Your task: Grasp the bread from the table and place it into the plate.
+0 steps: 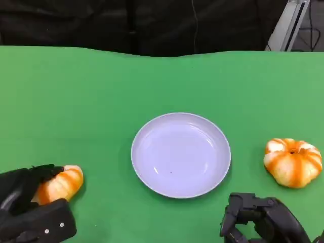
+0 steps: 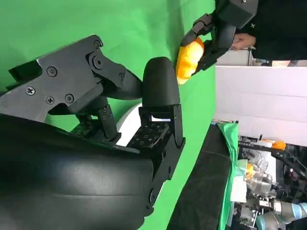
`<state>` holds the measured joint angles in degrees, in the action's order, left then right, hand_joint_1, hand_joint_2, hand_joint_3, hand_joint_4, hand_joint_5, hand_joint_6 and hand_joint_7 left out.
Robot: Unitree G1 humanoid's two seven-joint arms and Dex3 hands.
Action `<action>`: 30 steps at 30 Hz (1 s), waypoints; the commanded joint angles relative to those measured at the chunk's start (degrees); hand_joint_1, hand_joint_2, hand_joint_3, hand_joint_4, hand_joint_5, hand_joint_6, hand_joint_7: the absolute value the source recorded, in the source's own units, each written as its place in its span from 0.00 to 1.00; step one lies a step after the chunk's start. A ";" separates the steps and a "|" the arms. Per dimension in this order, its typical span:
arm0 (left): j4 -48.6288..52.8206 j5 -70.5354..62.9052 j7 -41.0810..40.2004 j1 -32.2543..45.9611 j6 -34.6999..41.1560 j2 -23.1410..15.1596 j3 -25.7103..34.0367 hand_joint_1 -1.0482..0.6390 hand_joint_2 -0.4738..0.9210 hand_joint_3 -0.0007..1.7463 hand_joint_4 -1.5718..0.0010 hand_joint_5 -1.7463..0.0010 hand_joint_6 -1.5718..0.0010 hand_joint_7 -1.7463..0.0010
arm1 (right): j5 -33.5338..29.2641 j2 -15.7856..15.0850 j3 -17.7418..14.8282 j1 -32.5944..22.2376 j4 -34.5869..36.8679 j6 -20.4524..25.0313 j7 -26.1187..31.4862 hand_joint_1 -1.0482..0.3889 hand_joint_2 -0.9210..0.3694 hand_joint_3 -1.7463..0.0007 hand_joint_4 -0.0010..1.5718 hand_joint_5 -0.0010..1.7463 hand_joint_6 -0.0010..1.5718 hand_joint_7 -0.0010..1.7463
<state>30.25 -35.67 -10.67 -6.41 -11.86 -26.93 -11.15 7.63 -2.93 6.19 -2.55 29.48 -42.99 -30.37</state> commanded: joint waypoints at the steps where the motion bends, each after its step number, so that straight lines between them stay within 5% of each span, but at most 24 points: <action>1: 0.97 0.05 0.32 0.08 0.64 -1.50 -0.28 0.09 1.00 0.11 0.59 1.00 0.55 1.00 | 0.05 -0.59 -0.19 -0.38 -0.66 -0.18 0.21 0.66 0.24 0.44 0.52 0.89 0.53 0.74; 3: 0.49 0.73 1.75 0.25 0.56 -1.60 -0.23 0.19 0.98 0.08 0.59 1.00 0.55 1.00 | 0.25 -0.54 -0.21 -0.27 -0.63 0.01 0.11 0.65 0.24 0.44 0.52 0.89 0.53 0.74; 5: -0.28 1.60 3.47 0.56 0.58 -1.68 -0.15 0.40 0.90 0.04 0.58 1.00 0.54 1.00 | 0.52 -0.51 -0.25 -0.11 -0.55 0.25 -0.05 0.65 0.24 0.44 0.52 0.89 0.53 0.74; 7: -0.57 1.92 3.96 0.66 0.67 -1.75 -0.17 0.44 0.89 0.03 0.58 1.00 0.54 1.00 | 0.58 -0.51 -0.25 -0.08 -0.54 0.30 -0.08 0.65 0.24 0.44 0.52 0.89 0.53 0.74; 28: -0.89 2.08 4.04 0.79 0.83 -1.80 -0.28 0.46 0.90 0.00 0.58 1.00 0.54 1.00 | 0.62 -0.51 -0.30 0.01 -0.29 0.00 -0.18 0.65 0.24 0.43 0.52 0.89 0.53 0.74; 30: -0.77 2.26 3.55 0.92 0.31 -1.64 -0.17 0.47 0.90 0.00 0.54 0.99 0.47 0.98 | 0.57 -0.55 -0.36 0.14 0.02 -0.42 -0.24 0.65 0.24 0.43 0.52 0.89 0.53 0.74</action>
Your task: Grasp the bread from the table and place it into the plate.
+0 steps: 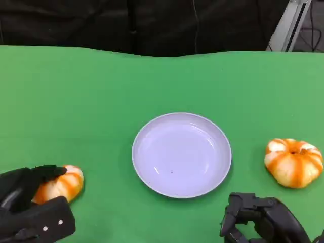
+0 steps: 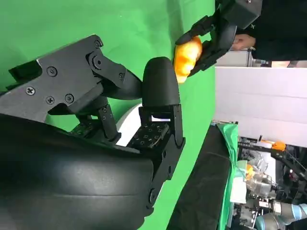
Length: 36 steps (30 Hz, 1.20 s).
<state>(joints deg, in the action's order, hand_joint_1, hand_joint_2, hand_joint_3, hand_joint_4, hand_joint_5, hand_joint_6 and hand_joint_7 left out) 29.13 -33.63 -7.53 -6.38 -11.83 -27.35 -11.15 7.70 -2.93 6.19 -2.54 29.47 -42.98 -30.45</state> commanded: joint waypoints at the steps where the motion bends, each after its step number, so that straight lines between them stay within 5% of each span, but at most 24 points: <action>1: 0.38 0.29 0.30 0.92 0.13 -1.18 -0.14 0.47 0.90 0.00 0.53 0.99 0.45 0.98 | 0.48 -0.55 -0.38 0.16 0.09 -0.51 -0.17 0.65 0.24 0.43 0.52 0.89 0.53 0.74; 33: 0.44 0.41 0.23 0.92 0.01 -1.21 -0.16 0.47 0.90 0.00 0.52 1.00 0.42 1.00 | 0.47 -0.55 -0.39 0.17 0.14 -0.56 -0.18 0.65 0.25 0.43 0.52 0.89 0.53 0.74; 35: 0.37 0.27 -0.85 1.02 0.07 -0.91 0.05 0.45 0.91 0.01 0.44 0.96 0.37 0.98 | 0.46 -0.54 -0.37 0.04 -0.25 0.00 -0.05 0.65 0.25 0.43 0.52 0.89 0.53 0.74; 36: 0.24 0.37 -1.08 1.08 0.25 -0.78 0.18 0.45 0.92 0.01 0.49 0.74 0.34 0.94 | 0.40 -0.55 -0.35 0.01 -0.42 0.21 0.03 0.65 0.25 0.43 0.52 0.89 0.53 0.74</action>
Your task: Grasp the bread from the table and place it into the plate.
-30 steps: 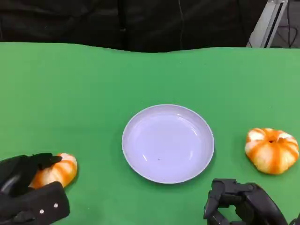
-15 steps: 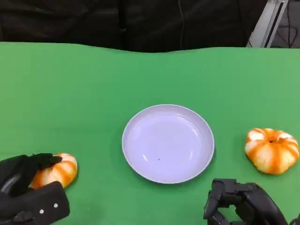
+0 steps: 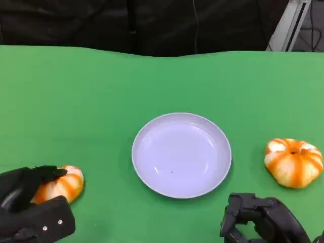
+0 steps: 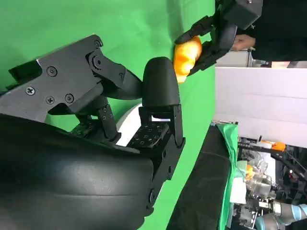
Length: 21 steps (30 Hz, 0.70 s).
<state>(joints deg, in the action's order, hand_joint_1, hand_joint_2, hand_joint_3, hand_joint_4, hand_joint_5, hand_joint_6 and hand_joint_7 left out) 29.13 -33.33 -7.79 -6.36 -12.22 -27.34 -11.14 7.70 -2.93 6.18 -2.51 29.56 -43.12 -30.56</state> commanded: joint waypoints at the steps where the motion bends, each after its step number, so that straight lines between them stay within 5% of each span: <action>1: 0.32 0.35 -0.91 1.02 0.54 -0.66 0.28 0.45 0.92 0.00 0.59 0.52 0.33 0.92 | 0.36 -0.54 -0.34 -0.01 -0.54 0.44 0.21 0.65 0.25 0.43 0.52 0.89 0.53 0.74; 2: 0.35 1.22 -0.60 1.08 0.45 -0.35 0.63 0.48 0.92 0.00 0.67 0.32 0.40 0.72 | 0.42 -0.49 -0.32 0.00 -0.62 0.63 0.22 0.65 0.24 0.43 0.53 0.89 0.53 0.74; 3: 0.41 1.83 -0.41 1.12 0.33 -0.15 0.83 0.53 0.93 0.00 0.74 0.14 0.56 0.39 | 0.48 -0.45 -0.31 0.01 -0.68 0.76 0.21 0.65 0.24 0.43 0.53 0.89 0.53 0.74; 5: 0.44 2.73 -0.05 1.14 0.43 0.04 1.00 0.56 0.93 0.00 0.78 0.04 0.65 0.19 | 0.27 -0.43 -0.33 0.10 -0.58 0.54 0.36 0.65 0.24 0.43 0.53 0.89 0.53 0.74; 21: 0.34 3.50 0.25 1.11 0.86 -0.09 0.76 0.58 0.94 0.00 0.79 0.02 0.71 0.12 | -0.13 -0.52 -0.23 0.25 -0.32 -0.02 0.79 0.65 0.26 0.41 0.52 0.89 0.53 0.75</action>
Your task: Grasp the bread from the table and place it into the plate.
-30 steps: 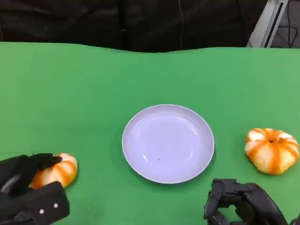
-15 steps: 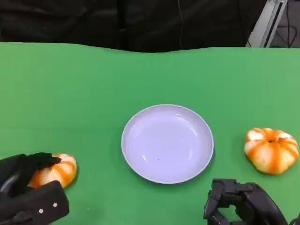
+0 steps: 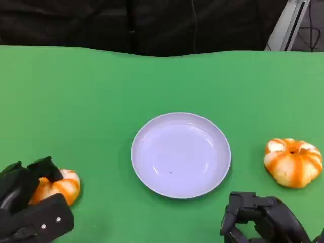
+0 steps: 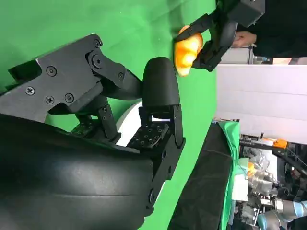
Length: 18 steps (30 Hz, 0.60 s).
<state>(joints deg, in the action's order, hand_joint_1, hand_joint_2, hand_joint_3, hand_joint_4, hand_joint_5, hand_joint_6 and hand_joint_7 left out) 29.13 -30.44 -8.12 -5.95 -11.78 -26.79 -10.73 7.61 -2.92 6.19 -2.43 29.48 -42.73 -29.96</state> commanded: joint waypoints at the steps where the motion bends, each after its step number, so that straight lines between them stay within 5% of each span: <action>1: 0.33 0.61 0.58 0.70 0.43 -0.64 0.35 0.58 0.94 0.00 0.79 0.02 0.71 0.12 | -0.05 -0.53 -0.23 0.17 -0.24 -0.40 0.19 0.65 0.26 0.41 0.52 0.89 0.53 0.75; 18: 1.23 1.17 0.43 0.39 -0.36 -0.69 0.18 0.58 0.95 0.01 0.78 0.02 0.70 0.13 | 0.13 -0.59 -0.33 0.35 0.22 -0.60 -0.01 0.65 0.26 0.41 0.52 0.89 0.53 0.75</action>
<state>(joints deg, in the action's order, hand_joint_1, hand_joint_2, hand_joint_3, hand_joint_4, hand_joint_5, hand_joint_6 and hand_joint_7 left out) 29.51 -29.56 -8.12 -5.95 -11.96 -26.79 -10.75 7.62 -2.92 6.19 -2.30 29.59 -42.74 -29.95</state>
